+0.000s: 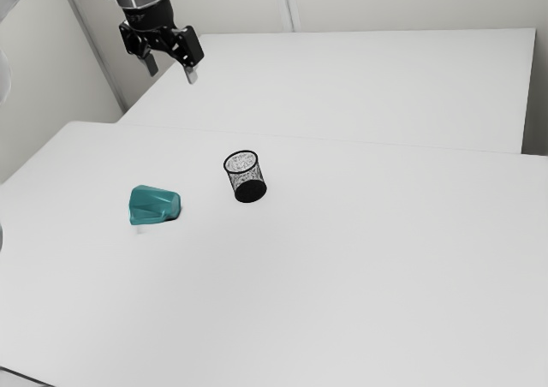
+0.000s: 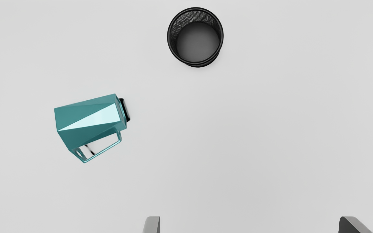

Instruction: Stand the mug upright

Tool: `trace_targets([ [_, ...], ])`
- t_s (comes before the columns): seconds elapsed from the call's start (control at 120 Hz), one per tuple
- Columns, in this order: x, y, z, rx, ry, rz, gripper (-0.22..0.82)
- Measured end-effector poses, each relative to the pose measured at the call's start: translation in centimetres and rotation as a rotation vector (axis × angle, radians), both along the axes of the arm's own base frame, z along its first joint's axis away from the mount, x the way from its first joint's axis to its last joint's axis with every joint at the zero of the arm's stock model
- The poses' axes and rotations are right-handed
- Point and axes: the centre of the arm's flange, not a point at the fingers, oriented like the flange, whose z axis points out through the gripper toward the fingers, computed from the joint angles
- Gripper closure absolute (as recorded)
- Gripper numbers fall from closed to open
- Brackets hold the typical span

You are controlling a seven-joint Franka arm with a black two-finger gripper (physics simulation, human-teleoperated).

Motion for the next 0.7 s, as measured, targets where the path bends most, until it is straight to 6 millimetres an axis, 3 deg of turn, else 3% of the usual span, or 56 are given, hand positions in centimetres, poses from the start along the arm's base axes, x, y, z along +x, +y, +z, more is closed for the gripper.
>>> trace_targets([
  [0.133,0.1,0.1,-1.6,-0.014,0.022,-0.001,0.00],
  [0.183,0.3,1.4,-2.5,-0.063,0.032,0.027,0.00],
  [0.225,0.3,4.0,-3.5,-0.128,0.046,0.077,0.00],
  [0.267,0.2,7.9,-5.6,-0.222,0.080,0.148,0.00],
  [0.367,-1.9,19.7,-13.6,-0.494,0.166,0.375,0.00],
  [0.417,-3.0,24.0,-17.1,-0.592,0.184,0.457,0.00],
  [0.6,-3.4,28.7,-28.3,-0.742,0.245,0.531,0.00],
  [0.7,-4.2,31.7,-30.1,-0.760,0.200,0.541,0.00],
])
